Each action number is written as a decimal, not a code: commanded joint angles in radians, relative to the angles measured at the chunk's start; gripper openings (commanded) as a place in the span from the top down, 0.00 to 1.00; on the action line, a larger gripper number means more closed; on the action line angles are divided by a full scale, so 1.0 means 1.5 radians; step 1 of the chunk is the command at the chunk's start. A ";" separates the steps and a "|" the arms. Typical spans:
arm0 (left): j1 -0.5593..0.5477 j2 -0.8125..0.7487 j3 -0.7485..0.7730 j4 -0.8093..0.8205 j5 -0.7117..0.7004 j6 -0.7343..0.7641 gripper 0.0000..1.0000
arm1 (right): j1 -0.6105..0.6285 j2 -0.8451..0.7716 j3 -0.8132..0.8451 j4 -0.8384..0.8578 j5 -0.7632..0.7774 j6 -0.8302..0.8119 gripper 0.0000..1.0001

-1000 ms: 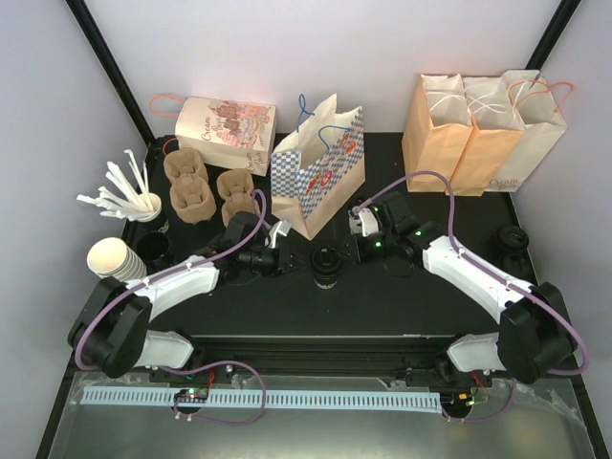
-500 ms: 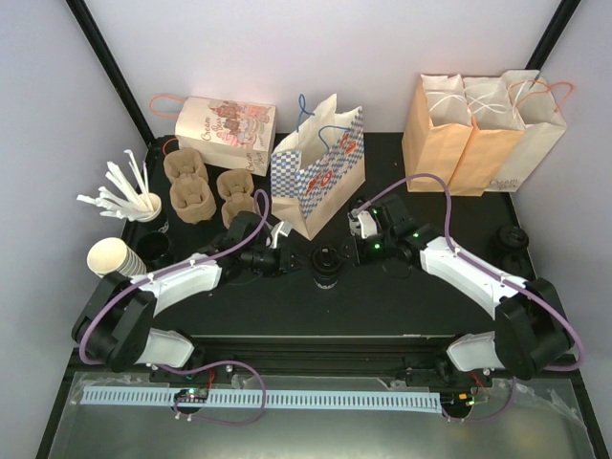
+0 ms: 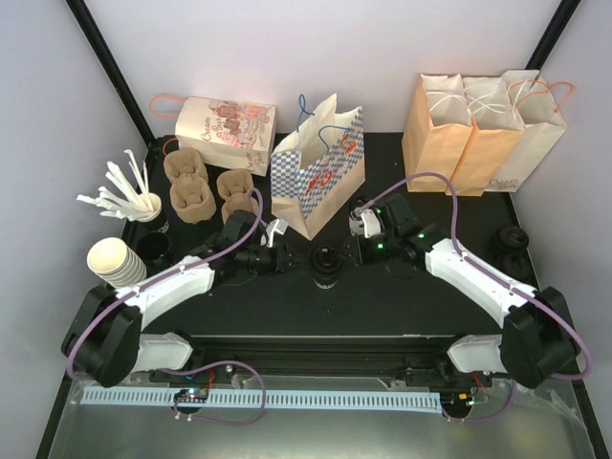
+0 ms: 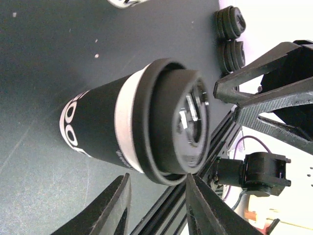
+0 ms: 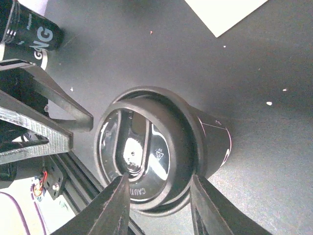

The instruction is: Pack the takeout coffee

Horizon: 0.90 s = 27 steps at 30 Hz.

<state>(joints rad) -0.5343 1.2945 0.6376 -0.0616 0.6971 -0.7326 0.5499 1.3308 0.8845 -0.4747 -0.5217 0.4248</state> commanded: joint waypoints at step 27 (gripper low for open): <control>-0.014 -0.216 0.001 -0.037 -0.077 0.055 0.43 | -0.002 -0.219 -0.018 0.037 0.190 -0.019 0.58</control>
<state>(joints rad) -0.5434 1.0340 0.6601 -0.1955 0.5682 -0.6659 0.5499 1.0824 0.8860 -0.4911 -0.3309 0.3916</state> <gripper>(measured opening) 0.544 0.419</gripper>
